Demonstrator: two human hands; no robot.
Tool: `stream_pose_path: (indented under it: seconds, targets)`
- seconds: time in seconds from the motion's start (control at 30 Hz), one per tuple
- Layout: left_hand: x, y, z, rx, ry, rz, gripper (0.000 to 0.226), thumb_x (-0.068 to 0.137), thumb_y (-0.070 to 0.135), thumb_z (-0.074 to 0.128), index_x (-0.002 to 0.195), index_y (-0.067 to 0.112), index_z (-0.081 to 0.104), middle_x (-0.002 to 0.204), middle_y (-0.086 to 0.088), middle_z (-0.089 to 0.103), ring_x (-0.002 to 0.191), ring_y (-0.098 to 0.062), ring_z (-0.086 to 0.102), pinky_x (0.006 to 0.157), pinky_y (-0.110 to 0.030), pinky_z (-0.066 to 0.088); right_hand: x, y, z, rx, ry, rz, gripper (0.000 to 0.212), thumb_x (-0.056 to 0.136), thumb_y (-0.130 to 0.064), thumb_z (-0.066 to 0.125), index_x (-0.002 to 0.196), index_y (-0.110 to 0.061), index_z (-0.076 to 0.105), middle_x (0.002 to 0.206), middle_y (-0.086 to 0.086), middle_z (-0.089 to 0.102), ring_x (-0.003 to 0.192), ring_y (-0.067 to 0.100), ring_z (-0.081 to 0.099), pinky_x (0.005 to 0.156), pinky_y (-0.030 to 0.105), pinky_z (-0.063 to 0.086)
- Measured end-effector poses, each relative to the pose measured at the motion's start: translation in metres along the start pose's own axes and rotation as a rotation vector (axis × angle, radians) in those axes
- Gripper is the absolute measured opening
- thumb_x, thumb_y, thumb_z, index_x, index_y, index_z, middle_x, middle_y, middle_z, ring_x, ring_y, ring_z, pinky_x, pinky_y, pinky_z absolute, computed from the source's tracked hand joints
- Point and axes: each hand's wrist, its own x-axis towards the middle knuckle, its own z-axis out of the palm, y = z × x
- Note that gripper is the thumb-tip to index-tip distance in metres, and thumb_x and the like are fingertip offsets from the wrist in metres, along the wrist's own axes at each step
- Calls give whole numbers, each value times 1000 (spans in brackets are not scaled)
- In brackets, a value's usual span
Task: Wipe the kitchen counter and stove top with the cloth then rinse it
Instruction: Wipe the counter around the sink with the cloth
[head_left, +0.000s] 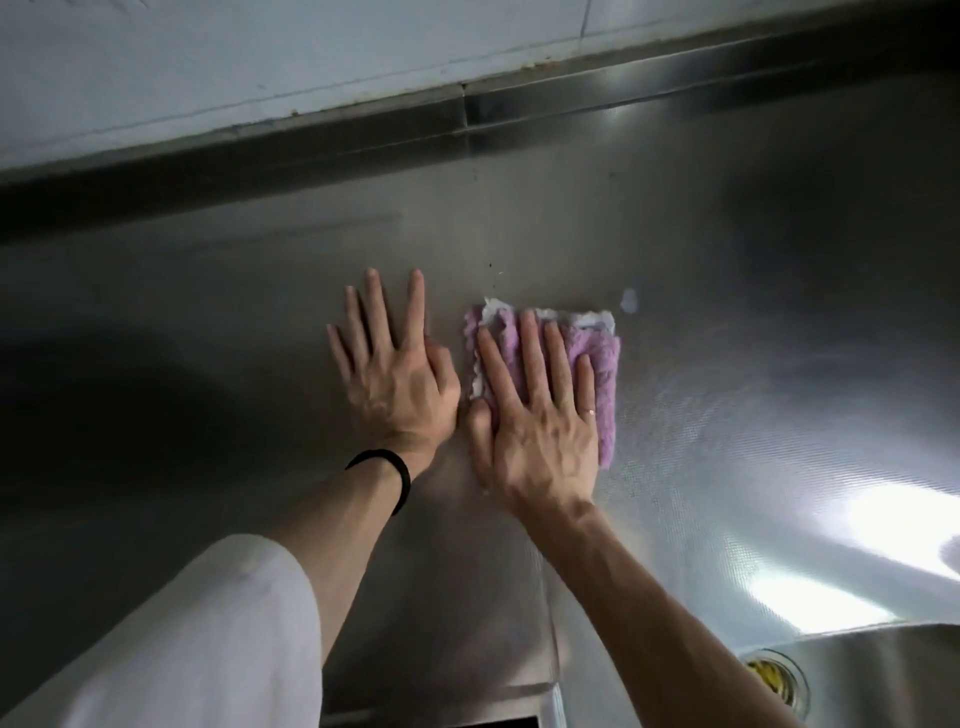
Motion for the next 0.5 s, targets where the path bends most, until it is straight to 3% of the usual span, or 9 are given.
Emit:
stream_pose_path:
  seconds: [0.13, 0.23, 0.37, 0.5]
  targets:
    - [0, 0, 0, -27, 24, -8, 74, 94, 31, 38, 165, 35, 19, 176, -8, 9, 162, -32, 7, 130, -57, 6, -5, -1, -2, -11, 9, 19, 67, 101, -43, 43, 164, -32, 23, 173, 4, 15, 161, 22, 8, 130, 50, 8]
    - [-1, 1, -2, -35, 32, -3, 74, 93, 32, 33, 165, 35, 20, 175, -8, 9, 162, -33, 9, 129, -58, 8, -70, 7, 4, -41, 31, 33, 70, 99, -43, 49, 164, -33, 24, 173, 2, 18, 161, 22, 12, 129, 51, 14]
    - [-1, 2, -3, -43, 42, -3, 74, 92, 33, 29, 165, 34, 21, 175, -8, 11, 162, -33, 10, 129, -59, 9, -183, 29, 11, -106, -19, 57, 80, 84, -43, 60, 160, -39, 35, 172, -2, 23, 158, 23, 24, 126, 48, 19]
    - [-2, 4, -4, -41, 42, -4, 73, 93, 32, 32, 165, 33, 22, 175, -9, 12, 161, -34, 11, 129, -58, 9, -207, 37, 10, -124, -62, 149, 86, 74, -45, 61, 157, -45, 37, 171, -2, 27, 157, 19, 26, 124, 46, 22]
